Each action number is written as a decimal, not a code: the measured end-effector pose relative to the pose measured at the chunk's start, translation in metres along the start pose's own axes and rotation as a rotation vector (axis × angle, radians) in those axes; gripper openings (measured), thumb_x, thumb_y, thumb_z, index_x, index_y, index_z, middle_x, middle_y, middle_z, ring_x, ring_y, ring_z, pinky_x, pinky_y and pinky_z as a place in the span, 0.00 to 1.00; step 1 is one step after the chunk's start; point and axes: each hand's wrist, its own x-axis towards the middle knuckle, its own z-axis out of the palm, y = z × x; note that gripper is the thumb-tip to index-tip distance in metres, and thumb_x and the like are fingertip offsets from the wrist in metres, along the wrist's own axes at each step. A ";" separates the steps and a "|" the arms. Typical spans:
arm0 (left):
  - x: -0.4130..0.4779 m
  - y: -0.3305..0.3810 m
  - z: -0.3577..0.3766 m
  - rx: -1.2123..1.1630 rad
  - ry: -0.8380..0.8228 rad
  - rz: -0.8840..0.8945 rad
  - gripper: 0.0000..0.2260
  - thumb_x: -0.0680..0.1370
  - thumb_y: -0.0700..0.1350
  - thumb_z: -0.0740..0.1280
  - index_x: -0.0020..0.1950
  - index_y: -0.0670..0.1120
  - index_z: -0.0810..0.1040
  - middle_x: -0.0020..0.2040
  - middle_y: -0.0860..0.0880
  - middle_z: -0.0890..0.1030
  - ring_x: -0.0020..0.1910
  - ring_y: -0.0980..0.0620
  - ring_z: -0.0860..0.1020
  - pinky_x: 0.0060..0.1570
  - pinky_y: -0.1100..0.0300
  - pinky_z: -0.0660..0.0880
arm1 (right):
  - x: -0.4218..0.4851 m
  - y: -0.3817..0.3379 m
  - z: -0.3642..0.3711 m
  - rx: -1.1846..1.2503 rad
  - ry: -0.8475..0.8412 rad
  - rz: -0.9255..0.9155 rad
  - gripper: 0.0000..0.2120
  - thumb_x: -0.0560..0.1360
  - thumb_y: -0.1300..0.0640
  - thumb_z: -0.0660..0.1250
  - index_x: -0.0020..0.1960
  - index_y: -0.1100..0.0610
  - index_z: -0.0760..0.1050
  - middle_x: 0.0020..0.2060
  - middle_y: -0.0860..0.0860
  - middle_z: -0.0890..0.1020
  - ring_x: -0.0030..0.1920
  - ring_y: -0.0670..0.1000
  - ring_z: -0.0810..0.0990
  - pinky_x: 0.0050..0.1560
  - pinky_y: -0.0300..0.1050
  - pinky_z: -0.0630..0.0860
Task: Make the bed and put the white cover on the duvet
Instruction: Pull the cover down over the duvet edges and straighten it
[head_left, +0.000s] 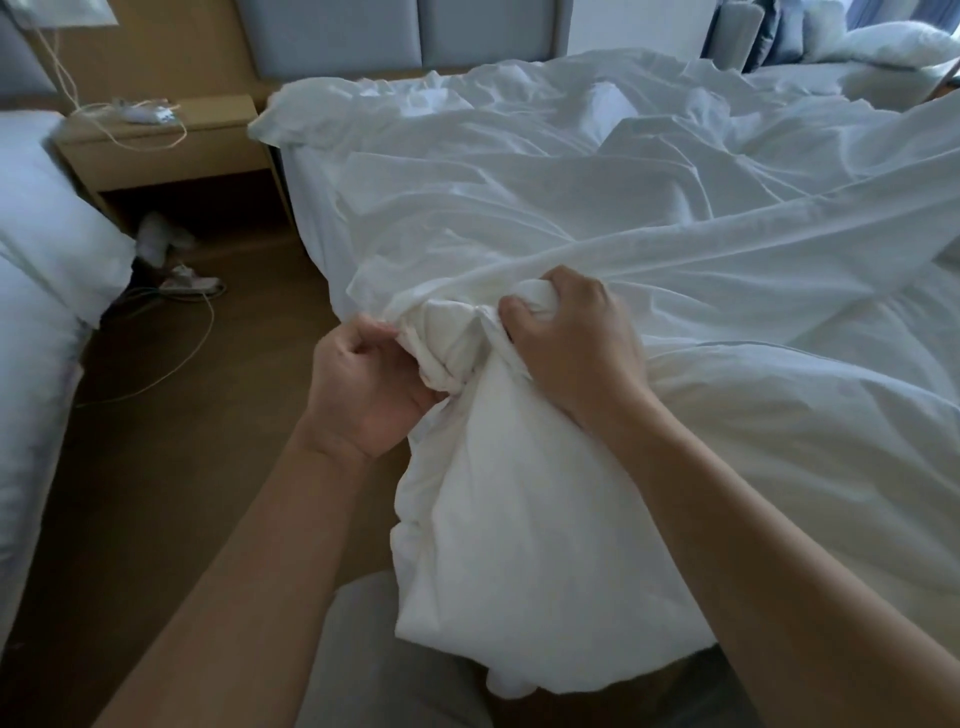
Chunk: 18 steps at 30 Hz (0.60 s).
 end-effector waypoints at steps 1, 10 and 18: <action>0.001 0.000 -0.003 -0.012 -0.001 0.006 0.30 0.73 0.42 0.56 0.76 0.35 0.63 0.75 0.37 0.69 0.71 0.36 0.73 0.70 0.41 0.70 | -0.001 0.000 0.002 -0.028 0.001 -0.003 0.14 0.75 0.41 0.63 0.48 0.52 0.76 0.41 0.48 0.78 0.44 0.54 0.74 0.43 0.47 0.67; 0.006 -0.009 -0.002 0.410 0.188 0.138 0.12 0.71 0.34 0.68 0.49 0.45 0.88 0.51 0.42 0.86 0.48 0.46 0.85 0.47 0.54 0.84 | -0.014 0.006 0.018 -0.157 0.096 -0.109 0.15 0.77 0.43 0.63 0.56 0.52 0.76 0.45 0.55 0.84 0.48 0.60 0.81 0.45 0.46 0.63; 0.014 -0.012 0.025 0.752 0.262 0.145 0.13 0.75 0.33 0.72 0.58 0.43 0.83 0.50 0.44 0.86 0.49 0.46 0.85 0.45 0.57 0.81 | -0.012 0.014 0.022 -0.068 0.008 -0.118 0.13 0.78 0.47 0.61 0.60 0.52 0.70 0.42 0.52 0.80 0.49 0.59 0.79 0.47 0.47 0.63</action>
